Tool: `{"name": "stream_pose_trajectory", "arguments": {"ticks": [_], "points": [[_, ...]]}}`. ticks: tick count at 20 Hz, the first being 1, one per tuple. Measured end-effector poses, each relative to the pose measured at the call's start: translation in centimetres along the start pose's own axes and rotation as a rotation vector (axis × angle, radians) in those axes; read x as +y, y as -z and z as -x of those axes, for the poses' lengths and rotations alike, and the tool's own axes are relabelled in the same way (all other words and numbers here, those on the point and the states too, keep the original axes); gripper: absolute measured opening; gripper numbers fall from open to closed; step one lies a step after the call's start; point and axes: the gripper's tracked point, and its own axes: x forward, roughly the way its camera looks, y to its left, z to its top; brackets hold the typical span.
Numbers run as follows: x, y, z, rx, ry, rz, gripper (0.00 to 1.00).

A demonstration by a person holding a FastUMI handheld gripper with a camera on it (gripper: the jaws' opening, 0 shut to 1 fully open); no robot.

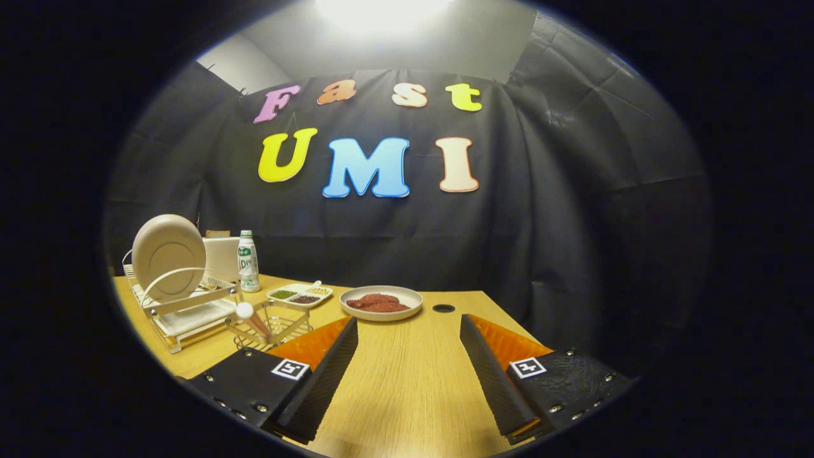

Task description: Take the plate from the dish rack, then take the spoon from the basket and place it into the plate.

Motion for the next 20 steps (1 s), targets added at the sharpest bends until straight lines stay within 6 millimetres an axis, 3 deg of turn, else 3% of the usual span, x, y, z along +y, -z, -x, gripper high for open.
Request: {"name": "stream_pose_trajectory", "arguments": {"ticks": [3, 6, 10, 14, 20], "points": [[0.7, -2.2, -1.5, -0.012, 0.001, -0.003, 0.99], [1.8, -6.0, -1.6, -0.043, 0.017, 0.033, 0.99], [5.1, -11.1, -1.1, -0.079, 0.023, 0.033, 0.99], [8.9, -15.1, 0.7, -0.098, 0.036, 0.002, 0.99], [14.8, -19.0, 3.7, -0.092, 0.040, -0.012, 0.99]]}}
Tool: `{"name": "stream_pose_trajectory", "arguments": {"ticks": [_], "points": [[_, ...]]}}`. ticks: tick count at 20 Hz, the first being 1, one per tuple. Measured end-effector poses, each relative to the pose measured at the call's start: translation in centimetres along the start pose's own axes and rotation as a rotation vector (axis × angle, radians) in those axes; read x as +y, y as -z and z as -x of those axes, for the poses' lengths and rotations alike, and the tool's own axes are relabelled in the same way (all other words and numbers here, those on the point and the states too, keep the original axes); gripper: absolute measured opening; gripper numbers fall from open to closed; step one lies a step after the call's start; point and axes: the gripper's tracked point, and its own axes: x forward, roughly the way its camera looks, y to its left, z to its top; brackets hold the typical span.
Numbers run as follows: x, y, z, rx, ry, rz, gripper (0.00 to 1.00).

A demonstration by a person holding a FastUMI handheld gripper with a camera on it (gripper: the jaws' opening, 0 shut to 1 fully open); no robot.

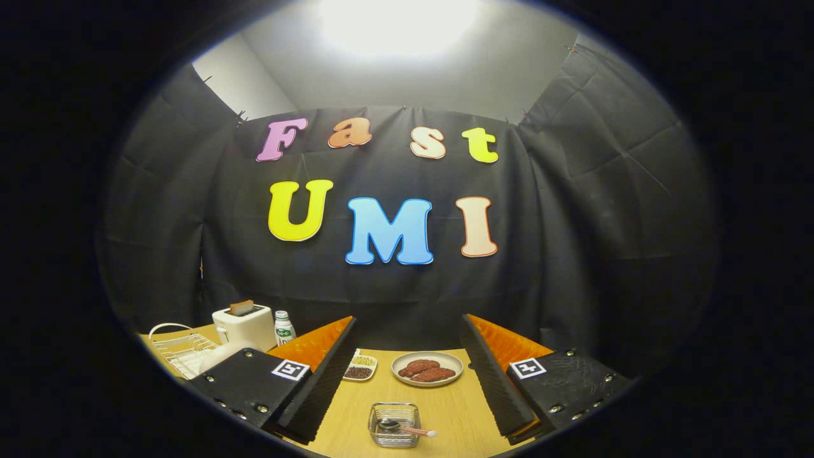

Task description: Take the plate from the dish rack, then take the spoon from the basket and place it into the plate.

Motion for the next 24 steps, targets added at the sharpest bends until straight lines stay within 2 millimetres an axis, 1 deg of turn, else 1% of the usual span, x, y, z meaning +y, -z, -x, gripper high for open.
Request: {"name": "stream_pose_trajectory", "arguments": {"ticks": [3, 7, 9, 11, 15, 16, 18, 20, 24], "points": [[4.0, -1.7, 1.0, -0.008, -0.030, -0.010, 0.99], [9.5, -3.2, 2.0, -0.008, -0.074, -0.039, 0.99], [12.0, -3.6, 2.4, -0.003, -0.091, -0.057, 0.99], [14.0, -3.2, 2.6, 0.017, -0.103, -0.080, 0.99], [17.6, -1.0, 2.4, 0.106, -0.122, -0.127, 0.99], [18.3, -0.1, 2.1, 0.132, -0.123, -0.135, 0.99], [19.6, 1.5, 1.6, 0.185, -0.119, -0.143, 0.99], [20.9, 3.7, 1.1, 0.246, -0.111, -0.153, 0.99], [22.7, 6.9, 0.3, 0.335, -0.097, -0.160, 0.99]]}}
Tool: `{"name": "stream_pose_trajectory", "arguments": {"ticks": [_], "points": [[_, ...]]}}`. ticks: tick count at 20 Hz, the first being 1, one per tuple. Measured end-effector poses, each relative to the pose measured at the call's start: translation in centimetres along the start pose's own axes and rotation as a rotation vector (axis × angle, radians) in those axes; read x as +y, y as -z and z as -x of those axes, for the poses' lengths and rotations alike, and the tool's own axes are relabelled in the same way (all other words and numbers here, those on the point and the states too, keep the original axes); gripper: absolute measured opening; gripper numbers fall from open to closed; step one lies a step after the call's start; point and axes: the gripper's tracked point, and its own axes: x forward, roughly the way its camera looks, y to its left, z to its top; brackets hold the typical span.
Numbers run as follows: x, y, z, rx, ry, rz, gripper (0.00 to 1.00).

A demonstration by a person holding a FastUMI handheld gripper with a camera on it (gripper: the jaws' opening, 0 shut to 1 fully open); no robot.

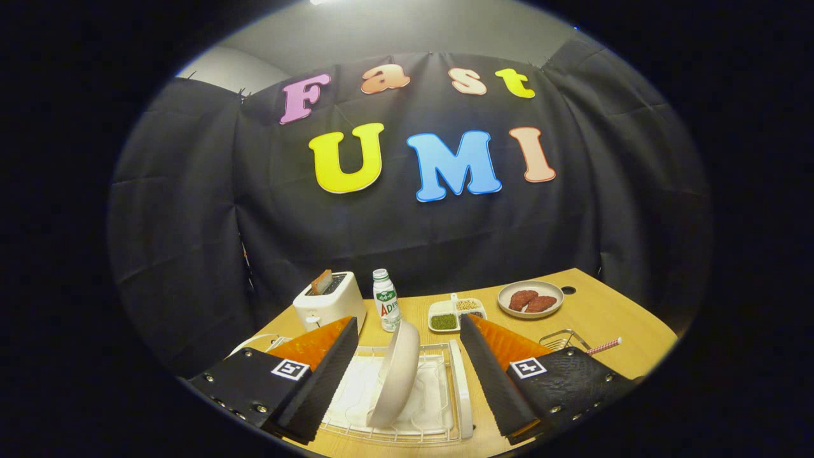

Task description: Take the plate from the dish rack, then take the spoon from the basket and place it into the plate.

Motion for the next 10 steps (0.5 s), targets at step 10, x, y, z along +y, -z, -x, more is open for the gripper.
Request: {"name": "stream_pose_trajectory", "arguments": {"ticks": [10], "points": [[0.7, 6.4, -3.5, 0.238, 0.086, -0.066, 1.00]]}}
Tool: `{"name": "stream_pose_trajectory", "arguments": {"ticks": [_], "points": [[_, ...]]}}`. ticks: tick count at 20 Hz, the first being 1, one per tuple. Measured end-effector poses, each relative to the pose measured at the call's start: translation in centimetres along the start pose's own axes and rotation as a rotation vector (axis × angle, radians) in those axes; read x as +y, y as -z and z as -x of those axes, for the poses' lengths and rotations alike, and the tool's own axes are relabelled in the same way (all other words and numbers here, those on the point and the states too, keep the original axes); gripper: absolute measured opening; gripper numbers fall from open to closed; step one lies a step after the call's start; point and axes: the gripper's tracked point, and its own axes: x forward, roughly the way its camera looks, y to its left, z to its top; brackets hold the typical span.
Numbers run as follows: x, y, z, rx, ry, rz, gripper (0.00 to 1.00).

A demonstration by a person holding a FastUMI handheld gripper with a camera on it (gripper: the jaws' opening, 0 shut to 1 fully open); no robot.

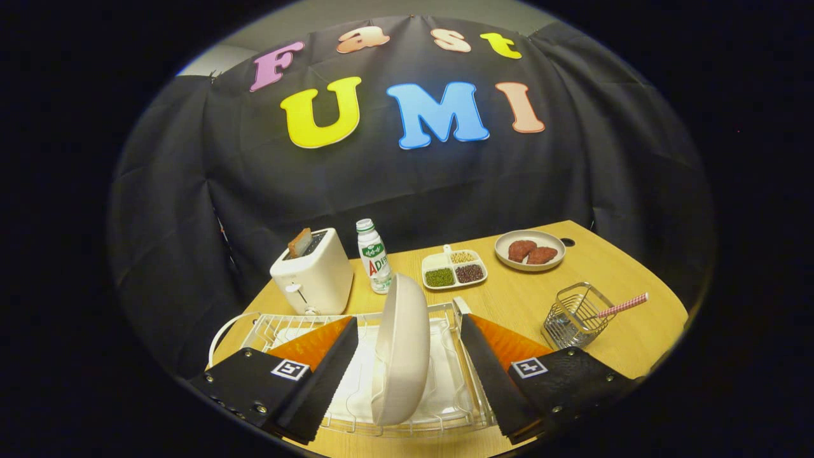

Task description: Take the plate from the dish rack, then take the spoon from the basket and place it into the plate.

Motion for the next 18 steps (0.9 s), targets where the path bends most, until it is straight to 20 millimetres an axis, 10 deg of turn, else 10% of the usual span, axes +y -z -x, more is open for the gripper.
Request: {"name": "stream_pose_trajectory", "arguments": {"ticks": [7, 13, 18], "points": [[0.8, 1.5, -1.8, 0.108, 0.003, -0.050, 0.89], [0.6, 1.5, -2.7, 0.166, 0.030, -0.100, 0.38], [-0.8, 1.3, -2.6, 0.213, 0.133, -0.019, 0.32]]}}
